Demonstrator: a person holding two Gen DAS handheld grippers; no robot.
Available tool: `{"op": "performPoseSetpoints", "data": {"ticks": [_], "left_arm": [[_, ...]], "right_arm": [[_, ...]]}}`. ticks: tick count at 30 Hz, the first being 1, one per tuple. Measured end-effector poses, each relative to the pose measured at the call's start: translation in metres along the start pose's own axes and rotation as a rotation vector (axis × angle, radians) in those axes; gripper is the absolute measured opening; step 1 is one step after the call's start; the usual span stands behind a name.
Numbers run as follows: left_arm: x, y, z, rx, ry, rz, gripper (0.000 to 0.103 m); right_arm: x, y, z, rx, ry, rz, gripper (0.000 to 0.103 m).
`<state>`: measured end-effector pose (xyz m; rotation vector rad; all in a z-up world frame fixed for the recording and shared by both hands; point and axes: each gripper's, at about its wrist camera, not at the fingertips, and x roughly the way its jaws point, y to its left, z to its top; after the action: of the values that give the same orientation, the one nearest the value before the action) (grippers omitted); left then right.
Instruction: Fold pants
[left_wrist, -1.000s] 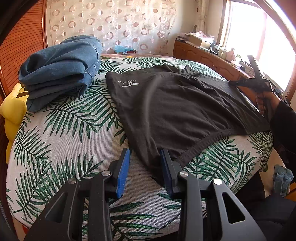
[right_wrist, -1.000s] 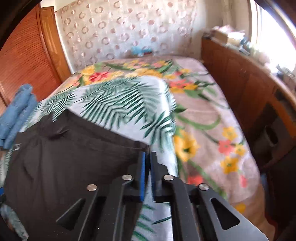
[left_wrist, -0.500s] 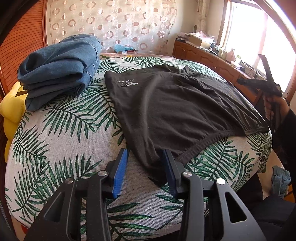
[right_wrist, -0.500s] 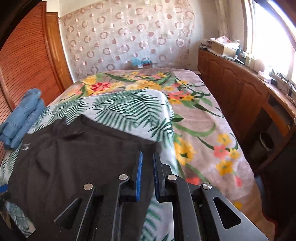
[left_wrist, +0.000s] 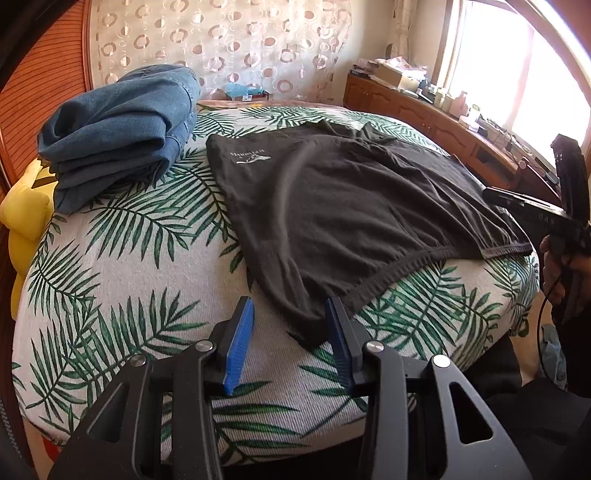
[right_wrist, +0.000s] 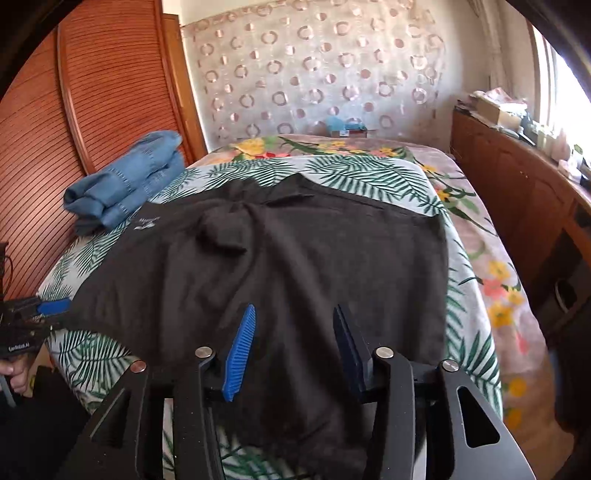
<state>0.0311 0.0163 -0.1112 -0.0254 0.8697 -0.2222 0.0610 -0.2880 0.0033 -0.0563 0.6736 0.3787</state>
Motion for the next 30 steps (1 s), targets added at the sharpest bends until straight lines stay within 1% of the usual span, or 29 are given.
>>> {"op": "performPoseSetpoints", "data": {"ticks": [2,4,6,7,9,11,14,19,21,24,30], "left_arm": [[0.0,-0.001,0.0,0.005,0.001,0.0,0.041],[0.0,-0.002,0.0,0.007,0.002,-0.01,0.037],[0.0,-0.003,0.0,0.013,0.003,-0.017,0.031],[0.0,-0.004,0.0,0.014,0.001,-0.023,0.03],[0.0,-0.004,0.0,0.014,-0.002,-0.041,0.02],[0.0,-0.005,0.0,0.012,-0.007,-0.047,0.014],[0.0,-0.008,0.002,0.024,-0.01,-0.037,0.01],[-0.002,-0.009,0.011,0.017,-0.033,-0.033,0.008],[-0.002,-0.014,0.017,0.035,-0.039,-0.025,0.007],[-0.003,-0.022,0.028,0.059,-0.048,-0.035,0.007],[-0.005,-0.046,0.047,0.128,-0.066,-0.051,0.005]], "right_arm": [[0.0,0.005,-0.004,-0.014,-0.003,-0.002,0.052],[-0.002,0.009,-0.01,-0.024,-0.002,0.005,0.053],[-0.003,0.015,-0.013,-0.027,-0.001,0.015,0.053],[-0.003,0.016,-0.015,-0.028,0.0,0.019,0.053],[-0.003,0.016,-0.016,-0.032,0.001,0.021,0.053],[-0.005,0.015,-0.02,-0.03,0.002,0.02,0.053],[-0.01,0.016,-0.022,-0.018,0.002,0.02,0.053],[-0.009,0.021,-0.025,0.007,0.011,0.014,0.053],[-0.009,0.021,-0.026,0.009,0.017,0.007,0.053],[-0.012,0.017,-0.028,0.019,0.022,-0.016,0.053],[-0.018,0.004,-0.033,0.064,0.021,-0.021,0.053]]}}
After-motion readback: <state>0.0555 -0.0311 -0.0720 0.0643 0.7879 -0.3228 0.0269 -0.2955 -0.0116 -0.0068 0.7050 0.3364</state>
